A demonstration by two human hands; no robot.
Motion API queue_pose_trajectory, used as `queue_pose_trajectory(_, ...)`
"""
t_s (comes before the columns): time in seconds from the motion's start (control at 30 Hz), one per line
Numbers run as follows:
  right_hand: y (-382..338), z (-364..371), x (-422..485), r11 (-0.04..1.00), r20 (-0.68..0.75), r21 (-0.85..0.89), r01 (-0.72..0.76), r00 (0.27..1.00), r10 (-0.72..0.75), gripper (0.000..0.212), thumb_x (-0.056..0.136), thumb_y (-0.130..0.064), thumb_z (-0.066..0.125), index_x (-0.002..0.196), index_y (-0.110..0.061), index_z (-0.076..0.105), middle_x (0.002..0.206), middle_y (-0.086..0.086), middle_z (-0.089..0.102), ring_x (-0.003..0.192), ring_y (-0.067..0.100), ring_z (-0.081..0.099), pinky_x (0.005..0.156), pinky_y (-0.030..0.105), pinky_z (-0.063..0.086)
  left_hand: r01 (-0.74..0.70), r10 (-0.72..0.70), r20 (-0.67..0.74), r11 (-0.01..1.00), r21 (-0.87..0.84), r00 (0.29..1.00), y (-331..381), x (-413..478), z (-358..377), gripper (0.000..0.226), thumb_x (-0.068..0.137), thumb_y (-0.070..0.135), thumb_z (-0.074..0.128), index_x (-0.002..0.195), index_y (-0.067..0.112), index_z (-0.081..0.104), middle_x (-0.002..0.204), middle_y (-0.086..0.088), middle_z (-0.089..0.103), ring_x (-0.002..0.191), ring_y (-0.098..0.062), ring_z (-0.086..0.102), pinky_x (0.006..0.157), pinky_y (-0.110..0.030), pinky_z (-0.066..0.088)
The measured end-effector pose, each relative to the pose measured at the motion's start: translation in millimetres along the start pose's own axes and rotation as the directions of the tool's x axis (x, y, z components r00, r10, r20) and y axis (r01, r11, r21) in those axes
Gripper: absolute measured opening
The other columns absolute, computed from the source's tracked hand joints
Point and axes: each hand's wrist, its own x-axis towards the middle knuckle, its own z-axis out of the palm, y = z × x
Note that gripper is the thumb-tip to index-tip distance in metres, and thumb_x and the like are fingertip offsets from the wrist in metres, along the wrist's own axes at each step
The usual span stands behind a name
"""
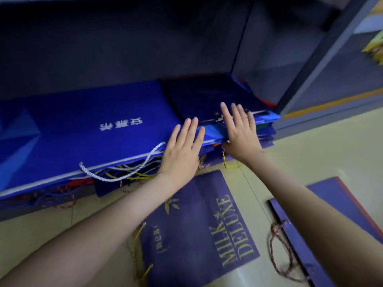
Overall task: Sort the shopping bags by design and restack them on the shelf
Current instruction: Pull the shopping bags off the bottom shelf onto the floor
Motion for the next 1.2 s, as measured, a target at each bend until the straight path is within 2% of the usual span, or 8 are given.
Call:
queue_pose_trajectory(0.1, 6.2, 7.9, 10.0, 0.998, 0.306, 0.059, -0.014, 0.952, -0.005, 0.1, 0.081, -0.037, 0.065, 0.152, -0.02, -0.005, 0.154, 0.01, 0.017, 0.144, 0.024, 0.011, 0.115, 0.047, 0.001, 0.147, -0.139, 0.134, 0.988, -0.056, 0.981, 9.0, 13.1, 0.6, 0.072, 0.095, 0.05, 0.036, 0.149, 0.006, 0.019, 0.15, -0.02, 0.03, 0.139, -0.032, 0.028, 0.114, -0.044, 0.017)
queue_pose_trajectory(0.23, 10.7, 13.8, -7.8, 0.996, 0.255, 0.074, 0.039, 0.965, -0.057, 0.097, 0.083, -0.039, 0.059, 0.151, -0.02, -0.008, 0.157, 0.007, 0.011, 0.144, 0.019, 0.013, 0.115, 0.045, -0.004, 0.074, -0.074, 0.009, 0.992, -0.104, 0.997, 10.5, 33.7, 1.2, 0.055, 0.09, 0.036, 0.029, 0.121, 0.005, 0.062, 0.129, -0.016, 0.058, 0.121, -0.029, 0.054, 0.102, -0.041, 0.041)
queue_pose_trajectory(0.37, 19.1, 10.6, -17.0, 0.993, 0.27, 0.097, 0.069, 0.958, -0.093, 0.097, 0.084, -0.041, 0.056, 0.149, -0.023, -0.013, 0.159, 0.0, 0.001, 0.146, 0.016, 0.0, 0.116, 0.042, -0.01, 0.131, -0.094, 0.246, 0.982, -0.138, 0.965, 0.3, 68.3, 2.8, 0.059, 0.101, 0.037, 0.03, 0.151, 0.009, 0.012, 0.158, -0.014, 0.01, 0.146, -0.026, 0.008, 0.117, -0.04, 0.005)
queue_pose_trajectory(0.47, 24.1, 4.1, -17.5, 0.966, 0.264, 0.249, 0.069, 0.955, -0.136, 0.082, 0.082, -0.042, 0.039, 0.15, -0.026, -0.003, 0.159, -0.005, 0.003, 0.146, 0.011, -0.005, 0.115, 0.035, -0.011, 0.208, -0.118, 0.445, 0.965, -0.16, 0.888, -0.2, 83.8, 8.2, 0.065, 0.101, 0.041, 0.034, 0.151, 0.009, 0.008, 0.156, -0.015, 0.015, 0.143, -0.028, 0.015, 0.115, -0.04, 0.017)
queue_pose_trajectory(0.67, 36.0, -7.9, -8.1, 0.965, 0.046, 0.261, 0.011, 0.999, -0.024, 0.075, 0.093, -0.024, 0.053, 0.151, -0.021, 0.006, 0.159, 0.002, 0.006, 0.146, 0.018, -0.004, 0.119, 0.041, 0.001, -0.122, 0.035, 0.354, 0.967, 0.224, 0.935, 7.0, 88.5, -3.6, 0.049, 0.093, -0.006, 0.033, 0.14, -0.014, 0.022, 0.134, -0.033, 0.044, 0.12, -0.039, 0.05, 0.077, -0.039, 0.054)
queue_pose_trajectory(0.8, 43.3, -15.4, -9.0, 0.997, -0.072, 0.05, 0.058, 0.996, -0.055, 0.092, 0.083, -0.027, 0.069, 0.151, -0.017, 0.009, 0.157, 0.01, 0.017, 0.146, 0.025, 0.005, 0.117, 0.041, 0.004, -0.26, 0.21, 0.165, 0.881, 0.396, 0.964, -0.6, 61.8, -21.3, 0.031, 0.072, 0.01, 0.053, 0.093, 0.006, 0.075, 0.08, -0.01, 0.072, 0.067, -0.015, 0.069, 0.039, -0.025, 0.047)
queue_pose_trajectory(0.97, 51.9, -27.1, -20.6, 0.956, -0.07, -0.144, 0.256, 0.961, -0.268, 0.081, 0.065, -0.011, 0.084, 0.137, -0.01, 0.049, 0.122, 0.014, 0.064, 0.116, 0.027, 0.059, 0.101, 0.04, 0.042, -0.412, 0.47, -0.221, 0.872, 0.265, 0.854, 0.7, 12.0, -29.2, 0.031, 0.082, 0.003, 0.044, 0.096, 0.0, 0.071, 0.09, -0.016, 0.072, 0.083, -0.022, 0.071, 0.067, -0.026, 0.058)
queue_pose_trajectory(1.2, 25.2, -50.9, -102.8, 0.976, -0.088, -0.181, 0.121, 0.986, -0.138, 0.081, 0.06, 0.013, 0.076, 0.135, 0.0, 0.048, 0.12, 0.022, 0.062, 0.105, 0.038, 0.064, 0.076, 0.044, 0.058, -0.267, 0.269, -0.104, 0.963, 0.038, 0.957, 54.1, 3.7, -52.2, 0.038, 0.081, 0.013, 0.047, 0.11, 0.002, 0.068, 0.104, -0.022, 0.069, 0.093, -0.031, 0.069, 0.078, -0.037, 0.057)
